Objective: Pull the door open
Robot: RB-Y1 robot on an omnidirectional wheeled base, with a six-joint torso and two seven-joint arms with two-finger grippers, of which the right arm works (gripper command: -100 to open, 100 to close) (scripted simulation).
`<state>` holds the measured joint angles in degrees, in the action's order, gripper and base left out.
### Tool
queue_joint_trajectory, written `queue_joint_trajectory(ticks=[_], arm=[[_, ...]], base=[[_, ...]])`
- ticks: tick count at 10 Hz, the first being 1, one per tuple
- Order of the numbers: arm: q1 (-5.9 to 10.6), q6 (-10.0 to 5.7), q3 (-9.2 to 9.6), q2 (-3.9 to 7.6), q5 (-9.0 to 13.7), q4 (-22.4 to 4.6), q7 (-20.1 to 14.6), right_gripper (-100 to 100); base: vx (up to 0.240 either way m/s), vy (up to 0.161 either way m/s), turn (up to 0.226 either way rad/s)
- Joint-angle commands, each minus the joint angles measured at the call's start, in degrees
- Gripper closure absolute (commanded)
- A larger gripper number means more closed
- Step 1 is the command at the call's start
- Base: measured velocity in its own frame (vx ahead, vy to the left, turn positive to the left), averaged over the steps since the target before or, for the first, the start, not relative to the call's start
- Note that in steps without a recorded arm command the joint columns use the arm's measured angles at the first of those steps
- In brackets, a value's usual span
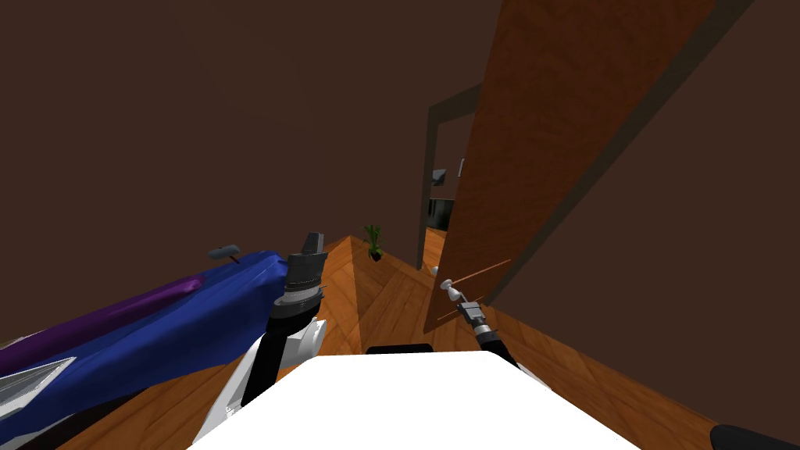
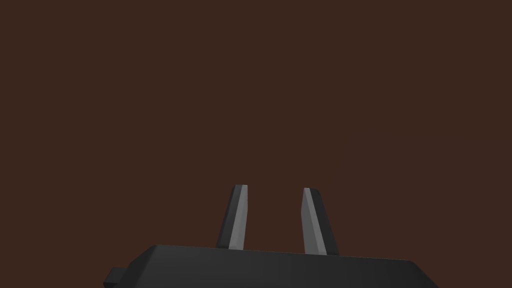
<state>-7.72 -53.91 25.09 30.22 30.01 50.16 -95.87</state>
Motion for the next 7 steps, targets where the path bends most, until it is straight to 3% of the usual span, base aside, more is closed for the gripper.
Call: queue_joint_trajectory(ticks=[1, 6, 7], arm=[[-0.14, -0.52, 1.71, -1.74, -0.9, 0.1, 0.3, -100], [-0.15, -0.55, 1.74, -1.73, -0.9, 0.1, 0.3, -100], [0.58, -0.69, 0.22, -0.53, -0.2, -1.3, 0.0, -100]], base=[[-0.001, -0.003, -0.017], [-0.003, -0.004, 0.0], [0.02, -0.021, -0.024]])
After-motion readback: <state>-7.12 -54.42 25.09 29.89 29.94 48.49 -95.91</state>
